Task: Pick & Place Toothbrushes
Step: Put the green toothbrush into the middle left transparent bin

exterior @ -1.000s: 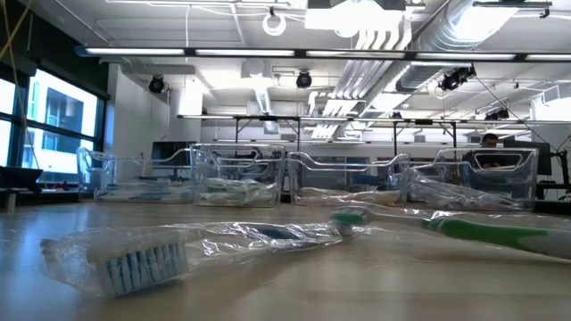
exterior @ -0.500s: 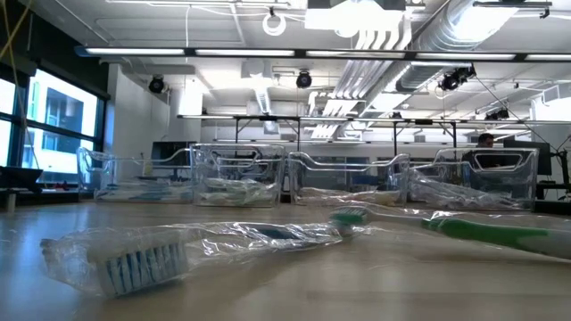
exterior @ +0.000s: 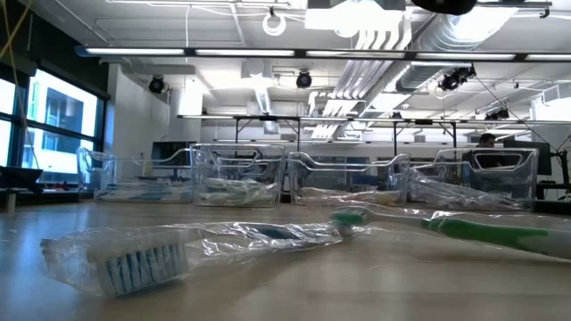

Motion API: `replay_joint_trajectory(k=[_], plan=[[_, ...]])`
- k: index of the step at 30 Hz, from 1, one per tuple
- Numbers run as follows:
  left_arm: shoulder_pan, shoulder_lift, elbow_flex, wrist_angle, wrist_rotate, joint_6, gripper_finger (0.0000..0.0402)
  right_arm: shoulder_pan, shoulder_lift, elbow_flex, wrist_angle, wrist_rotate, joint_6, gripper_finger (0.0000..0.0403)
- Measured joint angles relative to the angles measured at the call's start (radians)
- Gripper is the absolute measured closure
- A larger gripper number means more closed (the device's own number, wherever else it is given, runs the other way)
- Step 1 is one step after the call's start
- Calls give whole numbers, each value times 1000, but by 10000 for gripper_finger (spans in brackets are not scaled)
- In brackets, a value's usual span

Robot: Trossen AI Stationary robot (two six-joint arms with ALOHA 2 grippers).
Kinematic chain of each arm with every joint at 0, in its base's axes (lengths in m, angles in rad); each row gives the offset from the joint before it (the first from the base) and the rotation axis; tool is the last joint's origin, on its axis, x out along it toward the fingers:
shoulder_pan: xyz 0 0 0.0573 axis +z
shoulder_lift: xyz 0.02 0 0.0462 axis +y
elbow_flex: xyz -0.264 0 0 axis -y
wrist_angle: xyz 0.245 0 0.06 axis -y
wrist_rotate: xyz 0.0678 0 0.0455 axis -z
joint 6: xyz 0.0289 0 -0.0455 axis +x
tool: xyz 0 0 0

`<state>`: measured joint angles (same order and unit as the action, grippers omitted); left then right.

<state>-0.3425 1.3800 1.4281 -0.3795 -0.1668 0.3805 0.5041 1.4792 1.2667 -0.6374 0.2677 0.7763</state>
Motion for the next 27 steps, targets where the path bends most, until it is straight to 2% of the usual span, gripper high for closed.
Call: replay_joint_trajectory(k=[4,12,27], plan=[[2,0,0,33,0,0,240,0,1,0,5,-62,51,400],[2,0,0,33,0,0,240,0,14,0,-4,-65,202,399],[2,0,0,20,0,0,240,6,171,0,-72,-80,226,393]])
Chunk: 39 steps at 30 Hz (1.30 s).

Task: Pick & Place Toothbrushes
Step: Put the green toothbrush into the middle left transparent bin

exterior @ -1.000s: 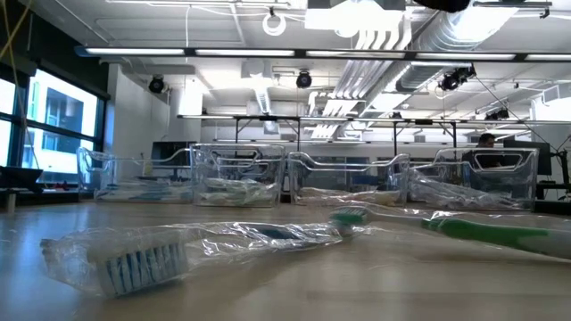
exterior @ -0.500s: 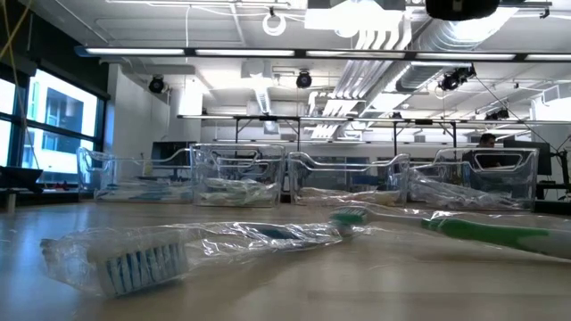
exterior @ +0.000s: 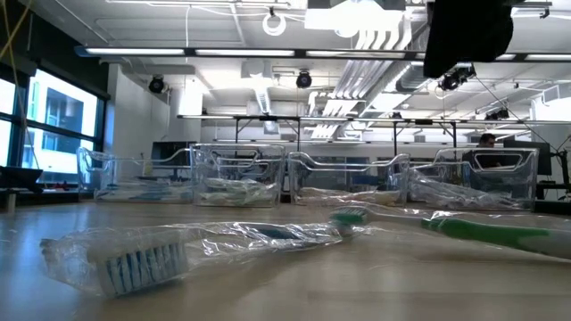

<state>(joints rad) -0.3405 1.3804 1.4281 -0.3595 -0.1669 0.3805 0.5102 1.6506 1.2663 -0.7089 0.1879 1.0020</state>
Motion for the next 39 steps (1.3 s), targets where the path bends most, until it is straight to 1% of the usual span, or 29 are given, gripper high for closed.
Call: replay_joint_trajectory(k=[3,6,9,11,15,18,21,24,27,31,39], plan=[[0,0,0,-1,0,0,240,-2,31,0,5,8,8,371],[0,0,0,-7,0,0,240,-3,65,0,4,-16,-16,356],[0,0,0,-7,0,0,240,-2,94,0,7,-11,-28,344],[0,0,0,-7,0,0,240,-2,114,0,5,-19,-39,328],[0,0,0,-10,0,0,240,-9,138,0,16,-58,-36,272],[0,0,0,-10,0,4,240,-9,144,0,27,-55,-21,225],[0,0,0,-10,0,15,240,-16,143,0,32,-56,31,200],[0,0,0,-9,0,15,240,-23,143,0,29,-57,72,197],[0,0,0,-9,0,15,240,-29,165,0,47,-68,76,205],[0,0,0,-10,0,15,240,-26,209,0,71,-117,79,214],[0,0,0,-9,0,15,240,-8,244,0,65,-108,102,217]])
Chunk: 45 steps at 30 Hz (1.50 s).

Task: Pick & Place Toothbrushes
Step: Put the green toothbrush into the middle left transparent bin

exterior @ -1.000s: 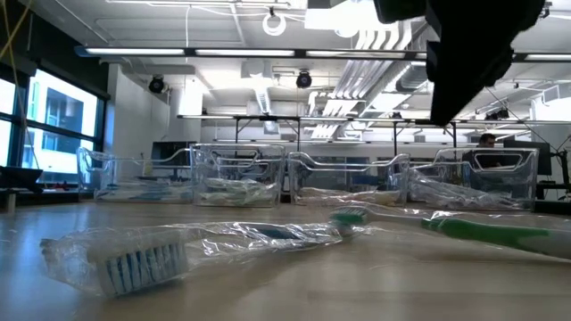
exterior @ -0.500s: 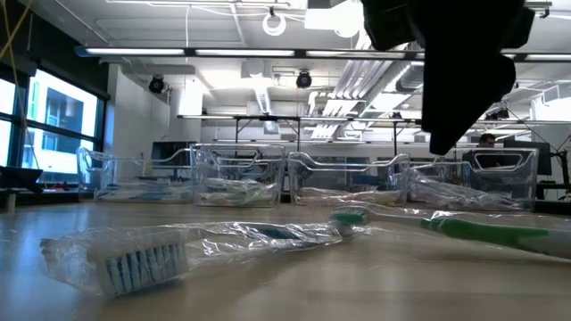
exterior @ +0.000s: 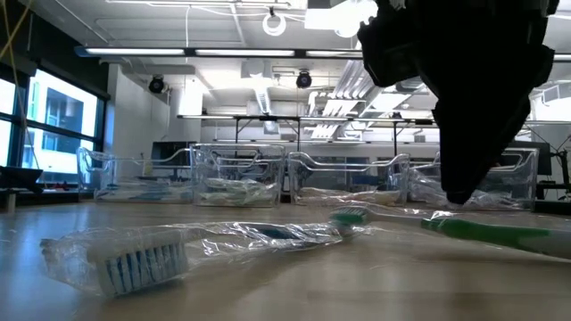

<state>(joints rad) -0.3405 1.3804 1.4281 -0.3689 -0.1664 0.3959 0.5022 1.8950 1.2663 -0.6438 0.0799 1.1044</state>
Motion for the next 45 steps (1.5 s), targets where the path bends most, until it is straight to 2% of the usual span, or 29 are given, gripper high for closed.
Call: replay_joint_trajectory(k=[15,30,36,40,45], plan=[[0,0,0,0,0,0,240,15,61,0,28,-53,18,229],[0,0,0,-1,0,0,240,12,61,0,2,-53,-4,388],[0,0,0,0,0,0,240,12,60,0,-32,-58,-32,392],[0,0,0,-1,0,0,240,4,52,0,-44,-112,-66,393],[0,0,0,-4,0,0,240,-8,34,0,-61,-126,-112,395]])
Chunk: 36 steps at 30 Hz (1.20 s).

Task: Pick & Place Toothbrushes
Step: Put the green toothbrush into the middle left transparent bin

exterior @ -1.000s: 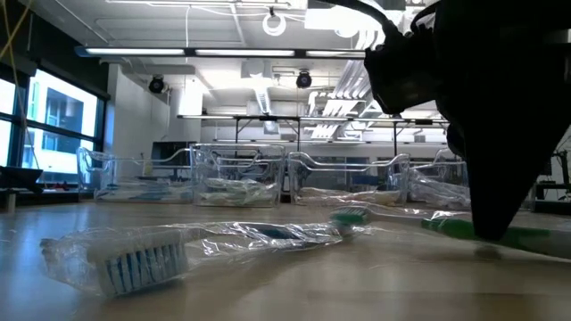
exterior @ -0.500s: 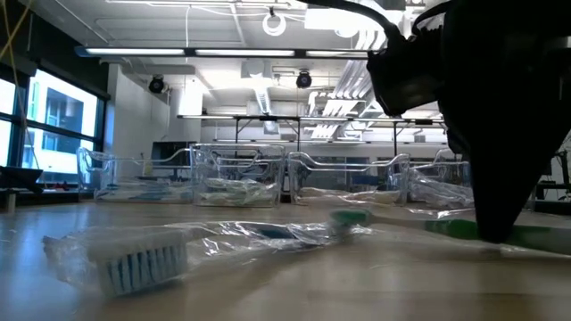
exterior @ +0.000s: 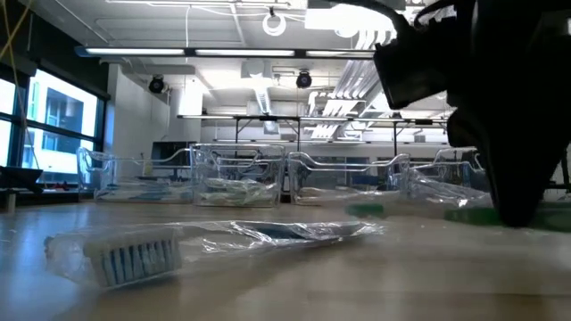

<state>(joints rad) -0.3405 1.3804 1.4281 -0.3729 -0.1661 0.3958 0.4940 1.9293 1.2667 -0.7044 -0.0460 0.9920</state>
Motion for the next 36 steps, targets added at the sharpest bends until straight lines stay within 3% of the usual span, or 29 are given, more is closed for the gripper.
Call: replay_joint_trajectory(k=[11,21,36], plan=[[0,0,0,-2,0,0,240,-84,-142,0,-55,49,-112,397],[0,0,0,-1,0,0,240,-181,-371,0,-50,74,-229,397],[1,0,0,8,-2,0,240,-250,-703,0,-25,264,-302,397]])
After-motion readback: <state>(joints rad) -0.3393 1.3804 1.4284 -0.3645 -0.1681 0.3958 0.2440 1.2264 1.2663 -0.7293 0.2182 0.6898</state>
